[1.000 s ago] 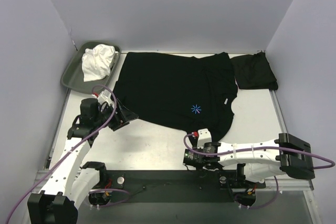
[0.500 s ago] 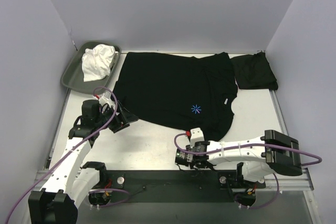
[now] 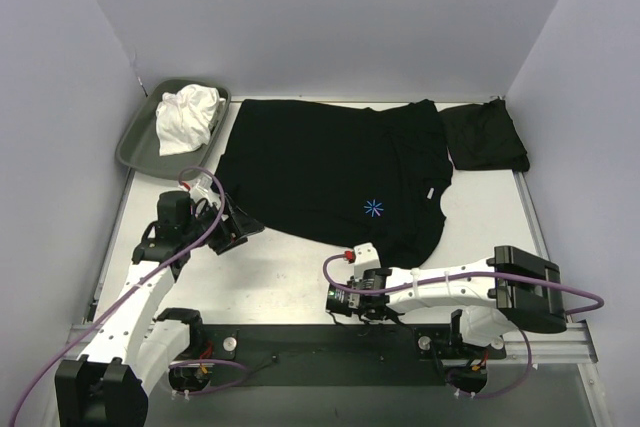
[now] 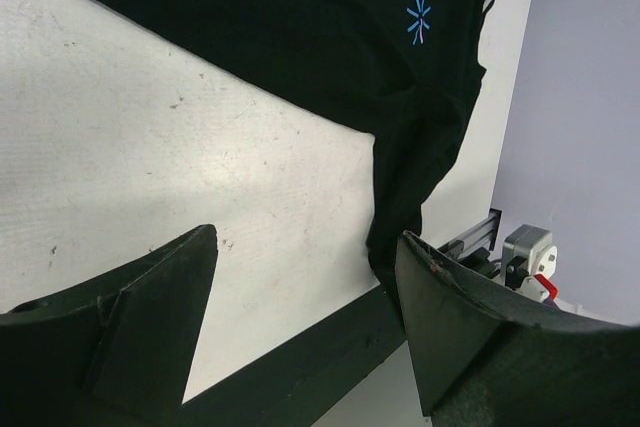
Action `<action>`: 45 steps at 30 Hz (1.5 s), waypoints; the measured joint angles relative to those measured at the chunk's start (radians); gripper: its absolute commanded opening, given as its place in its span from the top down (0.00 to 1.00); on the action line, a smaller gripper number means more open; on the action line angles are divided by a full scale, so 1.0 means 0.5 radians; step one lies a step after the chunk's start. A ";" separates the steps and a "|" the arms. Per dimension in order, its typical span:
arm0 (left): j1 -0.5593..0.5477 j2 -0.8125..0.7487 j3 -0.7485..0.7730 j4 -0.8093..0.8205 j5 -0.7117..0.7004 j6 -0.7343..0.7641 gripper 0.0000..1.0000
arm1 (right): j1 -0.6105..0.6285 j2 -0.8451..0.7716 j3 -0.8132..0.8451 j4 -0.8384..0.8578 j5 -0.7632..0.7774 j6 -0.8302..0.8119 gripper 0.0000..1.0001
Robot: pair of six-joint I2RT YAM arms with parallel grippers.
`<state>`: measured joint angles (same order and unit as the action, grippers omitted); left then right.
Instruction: Fold and stack the t-shirts
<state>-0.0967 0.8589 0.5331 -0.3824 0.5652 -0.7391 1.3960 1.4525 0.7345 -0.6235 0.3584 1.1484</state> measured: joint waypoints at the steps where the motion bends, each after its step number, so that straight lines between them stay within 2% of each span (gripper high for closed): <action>1: 0.000 0.003 0.000 0.002 0.000 0.000 0.19 | 0.000 0.002 0.000 0.002 0.000 -0.001 0.92; 2: 0.000 0.006 -0.004 0.010 0.001 0.000 0.19 | 0.000 0.003 0.000 0.005 0.000 -0.003 1.00; 13: 0.000 0.007 -0.033 0.040 0.002 0.002 0.19 | 0.000 -0.023 -0.010 0.020 0.040 0.066 1.00; 16: 0.000 0.007 -0.033 0.040 0.002 0.004 0.19 | 0.000 -0.309 -0.044 -0.037 0.135 0.189 1.00; 22: 0.001 0.009 -0.033 0.043 0.002 0.009 0.19 | 0.000 -1.186 -0.089 -0.385 0.394 0.554 1.00; 23: 0.001 0.012 -0.034 0.048 0.005 0.008 0.19 | 0.000 -1.302 -0.098 -0.462 0.420 0.608 0.98; 24: 0.001 0.016 -0.034 0.055 0.008 0.008 0.19 | 0.000 -1.392 -0.106 -0.544 0.439 0.657 0.80; 26: 0.001 0.030 -0.034 0.070 0.017 0.008 0.19 | 0.000 -1.495 -0.120 -0.699 0.452 0.742 0.69; 27: 0.001 0.038 -0.034 0.076 0.021 0.008 0.19 | 0.002 -1.508 -0.125 -0.768 0.452 0.779 0.58; 30: 0.001 0.061 -0.034 0.090 0.026 0.008 0.19 | 0.060 -1.475 -0.132 -0.952 0.464 0.925 0.41; 33: 0.001 0.079 -0.034 0.102 0.032 0.008 0.19 | 0.159 -1.365 -0.110 -1.136 0.513 1.077 0.36; 37: 0.001 0.090 -0.034 0.103 0.035 0.011 0.19 | 0.196 -1.105 0.070 -1.276 0.605 1.151 0.34; 40: 0.001 0.091 -0.034 0.103 0.039 0.023 0.19 | 0.211 -0.842 0.332 -1.292 0.704 1.068 0.33; 45: 0.001 0.091 -0.040 0.112 0.044 0.030 0.19 | 0.219 -0.526 0.475 -0.989 0.740 0.701 0.38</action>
<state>-0.0963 0.9043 0.5133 -0.3264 0.5873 -0.7242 1.5055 1.1893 0.9718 -1.1179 0.7284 1.4990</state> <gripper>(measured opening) 0.812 0.663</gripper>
